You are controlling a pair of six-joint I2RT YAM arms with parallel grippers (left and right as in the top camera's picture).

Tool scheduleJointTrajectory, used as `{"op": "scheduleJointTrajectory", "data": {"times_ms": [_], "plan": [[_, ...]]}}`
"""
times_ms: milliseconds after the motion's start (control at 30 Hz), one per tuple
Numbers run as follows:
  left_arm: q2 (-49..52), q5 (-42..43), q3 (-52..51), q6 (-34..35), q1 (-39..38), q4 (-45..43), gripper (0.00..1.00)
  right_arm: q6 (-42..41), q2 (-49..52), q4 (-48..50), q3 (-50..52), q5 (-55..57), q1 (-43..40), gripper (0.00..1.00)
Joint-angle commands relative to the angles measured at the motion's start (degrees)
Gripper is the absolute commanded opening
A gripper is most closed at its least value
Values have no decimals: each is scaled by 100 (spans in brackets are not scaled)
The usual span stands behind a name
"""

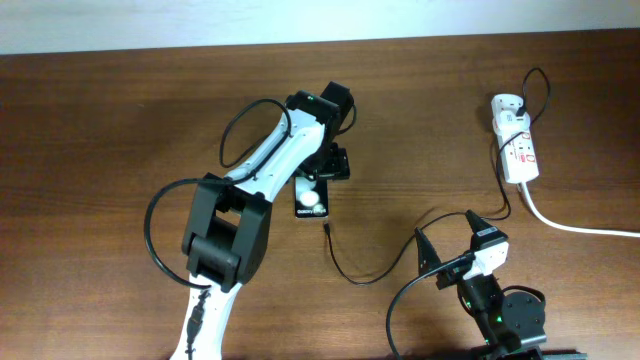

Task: Plug charger to phone and switch on socket
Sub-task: 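Lift the phone with the left gripper and carry it toward the table center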

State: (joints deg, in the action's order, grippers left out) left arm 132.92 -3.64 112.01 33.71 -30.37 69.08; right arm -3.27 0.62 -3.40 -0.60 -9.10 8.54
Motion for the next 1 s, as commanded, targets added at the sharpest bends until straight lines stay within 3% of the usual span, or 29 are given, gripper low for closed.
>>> {"op": "scheduleJointTrajectory", "data": {"times_ms": [0,367,567,800,967], "plan": [[122,-70,48,76,26,-103,99,-63,-42,-31,28,-35,-35,99],[151,-278,20,-52,26,-258,99,-63,-42,-31,28,-35,-35,99],[160,-313,-483,-72,42,-420,99,-63,-42,-31,28,-35,-35,99],[177,-127,-619,-645,42,-608,99,-63,-42,-31,28,-35,-35,99],[221,-129,-632,-640,42,-640,99,-63,-42,-31,28,-35,-35,99]]}}
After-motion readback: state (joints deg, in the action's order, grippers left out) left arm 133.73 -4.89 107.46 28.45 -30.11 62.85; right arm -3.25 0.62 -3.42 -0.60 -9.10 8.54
